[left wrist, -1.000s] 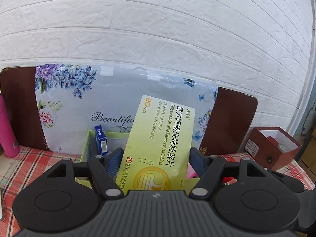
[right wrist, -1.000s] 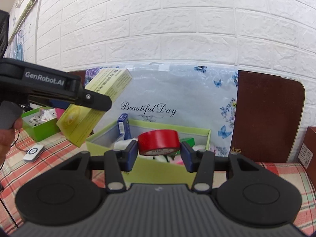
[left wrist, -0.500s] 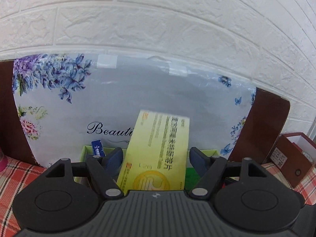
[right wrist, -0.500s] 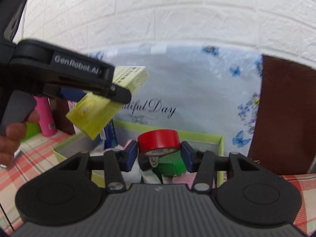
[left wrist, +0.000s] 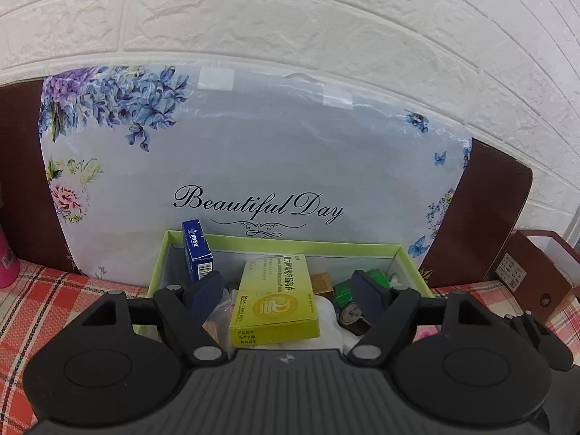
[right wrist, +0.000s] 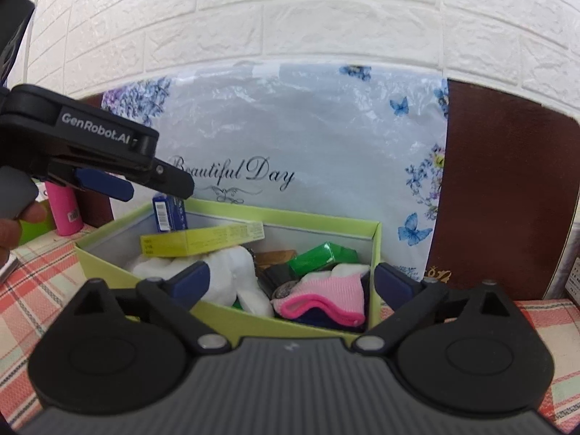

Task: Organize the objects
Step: 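Carry the medicine box and red tape into the lime-green box and release both, then grasp the clear plastic cup with the left gripper while the right grasps the olive-green box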

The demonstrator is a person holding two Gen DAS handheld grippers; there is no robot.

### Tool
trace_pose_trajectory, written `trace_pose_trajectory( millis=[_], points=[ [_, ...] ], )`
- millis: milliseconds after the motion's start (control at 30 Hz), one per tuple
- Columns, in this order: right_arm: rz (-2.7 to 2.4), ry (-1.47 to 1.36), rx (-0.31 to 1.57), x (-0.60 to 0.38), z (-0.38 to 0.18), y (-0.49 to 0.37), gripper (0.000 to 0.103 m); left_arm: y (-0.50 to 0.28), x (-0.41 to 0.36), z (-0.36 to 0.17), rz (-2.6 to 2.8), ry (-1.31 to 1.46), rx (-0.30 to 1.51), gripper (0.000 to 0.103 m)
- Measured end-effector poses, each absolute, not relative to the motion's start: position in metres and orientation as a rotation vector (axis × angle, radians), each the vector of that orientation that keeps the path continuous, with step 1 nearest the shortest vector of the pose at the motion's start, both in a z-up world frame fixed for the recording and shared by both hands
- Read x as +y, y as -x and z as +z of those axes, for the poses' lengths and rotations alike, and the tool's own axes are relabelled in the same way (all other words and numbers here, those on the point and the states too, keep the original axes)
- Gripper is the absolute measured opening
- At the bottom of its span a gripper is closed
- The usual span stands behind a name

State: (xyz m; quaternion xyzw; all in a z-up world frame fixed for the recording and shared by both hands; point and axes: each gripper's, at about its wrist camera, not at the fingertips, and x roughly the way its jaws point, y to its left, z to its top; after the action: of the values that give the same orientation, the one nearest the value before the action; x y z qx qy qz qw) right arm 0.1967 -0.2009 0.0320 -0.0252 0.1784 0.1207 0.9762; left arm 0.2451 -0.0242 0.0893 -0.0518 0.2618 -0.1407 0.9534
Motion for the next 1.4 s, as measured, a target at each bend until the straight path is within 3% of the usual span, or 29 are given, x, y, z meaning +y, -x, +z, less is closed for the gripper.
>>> trace_pose_trajectory(
  millis=[333,800,1400],
  points=[
    [0.236,0.054,0.321,-0.223,0.064,-0.12,0.103,-0.158,-0.026,0.117,-0.316,0.09,0.468,0.083],
    [0.19,-0.012,0.411,-0.249,0.041,-0.05,0.103,-0.082,-0.01,0.061,-0.315,0.153,0.609,0.084],
    [0.448,0.088,0.596,-0.135,-0.011,-0.048,0.103,-0.049,0.064,0.03,-0.123,0.244,0.677,0.084]
  ],
)
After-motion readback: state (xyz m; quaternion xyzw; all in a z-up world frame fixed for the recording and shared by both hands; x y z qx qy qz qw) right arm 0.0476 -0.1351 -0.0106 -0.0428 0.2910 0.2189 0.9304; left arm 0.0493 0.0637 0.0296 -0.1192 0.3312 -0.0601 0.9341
